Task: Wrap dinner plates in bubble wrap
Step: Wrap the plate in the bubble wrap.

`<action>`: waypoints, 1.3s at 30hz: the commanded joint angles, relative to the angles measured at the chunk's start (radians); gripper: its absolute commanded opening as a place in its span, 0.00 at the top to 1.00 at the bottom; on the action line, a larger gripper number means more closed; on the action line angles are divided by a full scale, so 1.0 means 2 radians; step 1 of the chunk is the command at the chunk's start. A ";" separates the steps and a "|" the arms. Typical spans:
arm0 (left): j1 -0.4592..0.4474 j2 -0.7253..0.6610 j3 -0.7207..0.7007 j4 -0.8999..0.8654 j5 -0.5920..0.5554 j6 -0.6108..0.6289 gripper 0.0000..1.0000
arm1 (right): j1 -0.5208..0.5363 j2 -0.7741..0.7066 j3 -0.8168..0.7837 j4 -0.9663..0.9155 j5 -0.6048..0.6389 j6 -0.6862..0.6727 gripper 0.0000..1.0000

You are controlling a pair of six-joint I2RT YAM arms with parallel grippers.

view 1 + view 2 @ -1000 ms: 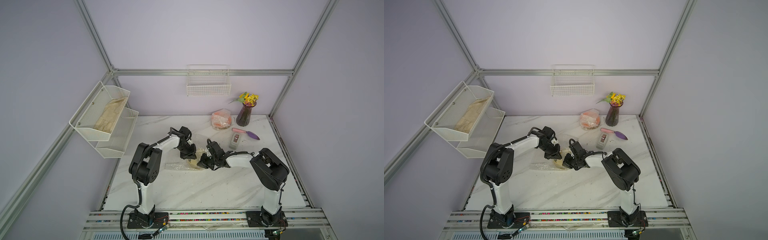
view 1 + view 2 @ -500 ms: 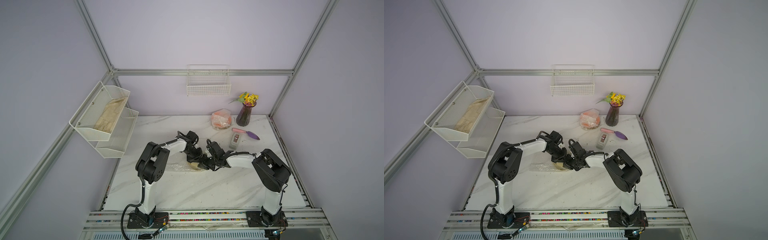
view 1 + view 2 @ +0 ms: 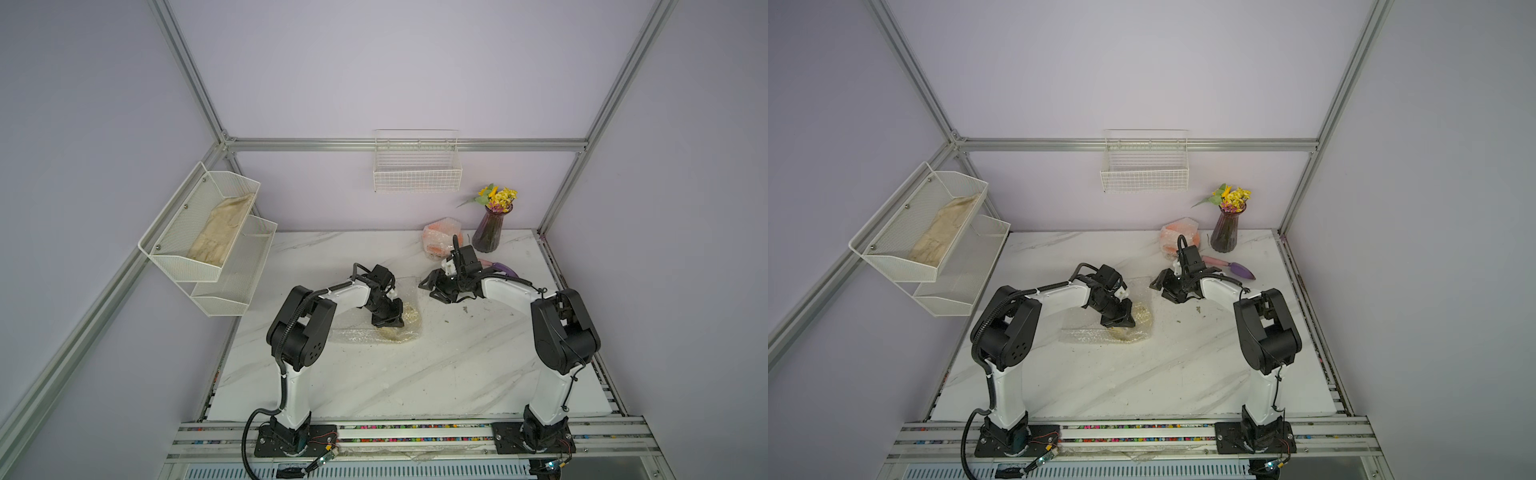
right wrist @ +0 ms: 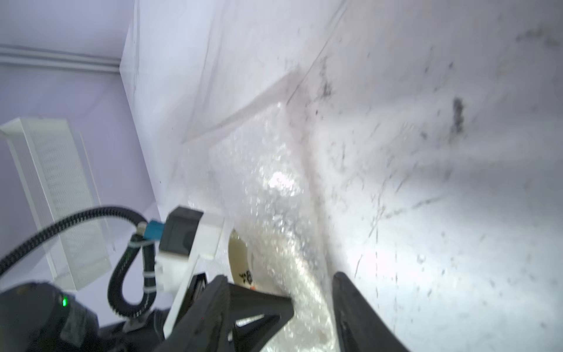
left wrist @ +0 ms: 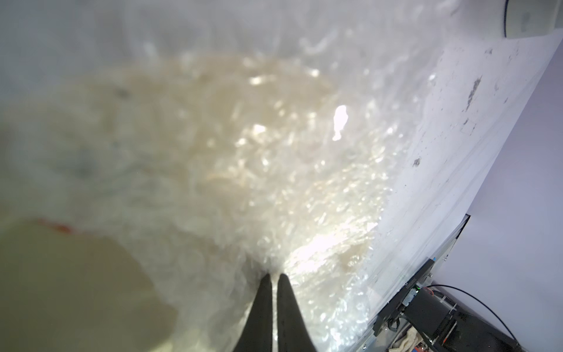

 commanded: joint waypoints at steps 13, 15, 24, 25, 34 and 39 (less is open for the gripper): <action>0.003 0.023 -0.047 -0.087 -0.059 0.057 0.92 | 0.003 0.179 0.159 0.021 -0.073 -0.054 0.65; 0.004 0.020 -0.048 -0.087 -0.062 0.058 0.92 | 0.003 0.175 0.157 0.022 -0.066 -0.055 0.82; 0.012 0.016 -0.025 -0.131 -0.109 0.080 0.91 | -0.015 0.050 0.057 -0.026 0.038 -0.098 1.00; 0.014 0.018 -0.018 -0.136 -0.114 0.084 0.91 | -0.015 0.032 0.036 -0.032 0.040 -0.106 1.00; 0.024 0.049 0.038 -0.172 -0.142 0.111 0.91 | 0.031 -0.139 -0.131 0.014 0.034 -0.069 1.00; 0.024 0.063 0.051 -0.172 -0.139 0.115 0.91 | 0.120 -0.130 -0.133 0.054 0.006 -0.033 1.00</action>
